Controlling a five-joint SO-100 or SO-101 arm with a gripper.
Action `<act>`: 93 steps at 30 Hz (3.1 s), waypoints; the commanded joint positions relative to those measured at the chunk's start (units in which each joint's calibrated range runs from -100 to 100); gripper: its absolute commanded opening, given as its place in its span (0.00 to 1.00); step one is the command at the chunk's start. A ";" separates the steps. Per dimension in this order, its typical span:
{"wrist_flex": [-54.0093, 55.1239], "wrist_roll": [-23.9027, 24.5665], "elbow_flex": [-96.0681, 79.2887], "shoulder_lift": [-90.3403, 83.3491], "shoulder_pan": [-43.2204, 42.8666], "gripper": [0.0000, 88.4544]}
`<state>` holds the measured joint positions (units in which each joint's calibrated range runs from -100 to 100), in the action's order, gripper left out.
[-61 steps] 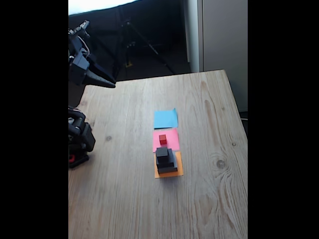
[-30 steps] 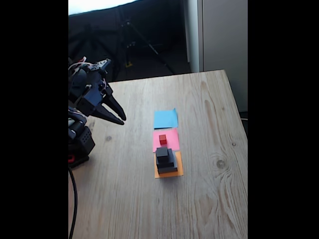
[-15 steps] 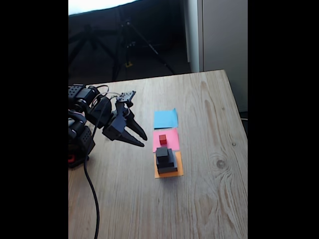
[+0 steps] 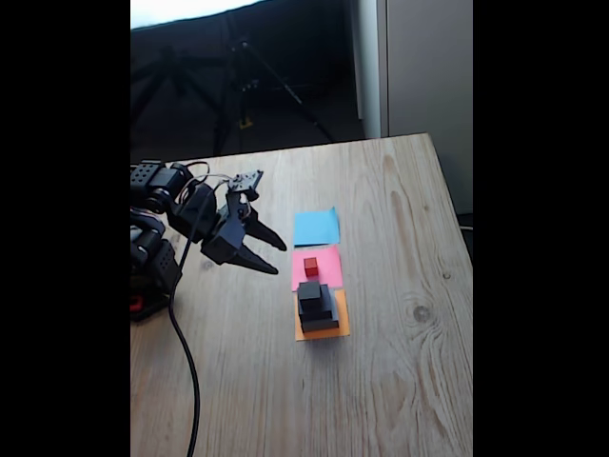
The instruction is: Tower of hanoi
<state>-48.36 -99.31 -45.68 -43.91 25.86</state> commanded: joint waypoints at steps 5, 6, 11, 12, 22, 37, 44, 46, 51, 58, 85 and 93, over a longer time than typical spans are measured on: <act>7.93 -0.69 -2.87 1.74 0.59 0.49; 10.60 -0.69 -3.78 2.12 0.59 0.49; 30.27 -0.69 -13.14 4.47 1.76 0.49; 34.88 -0.69 -15.51 4.92 2.18 0.49; 48.08 -0.69 -20.69 10.30 5.52 0.49; 70.74 -0.69 -29.32 21.73 4.35 0.48; 75.84 -0.69 -29.78 25.21 2.68 0.47; 77.46 -0.69 -29.78 26.57 2.26 0.47; 80.21 -0.69 -29.78 29.07 1.59 0.46; 84.34 -0.69 -29.69 32.10 0.50 0.45; 88.22 -0.69 -31.51 35.13 -1.17 0.38; 88.22 -0.69 -31.96 35.05 -1.67 0.27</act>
<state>38.35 -99.48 -77.75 -8.59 24.73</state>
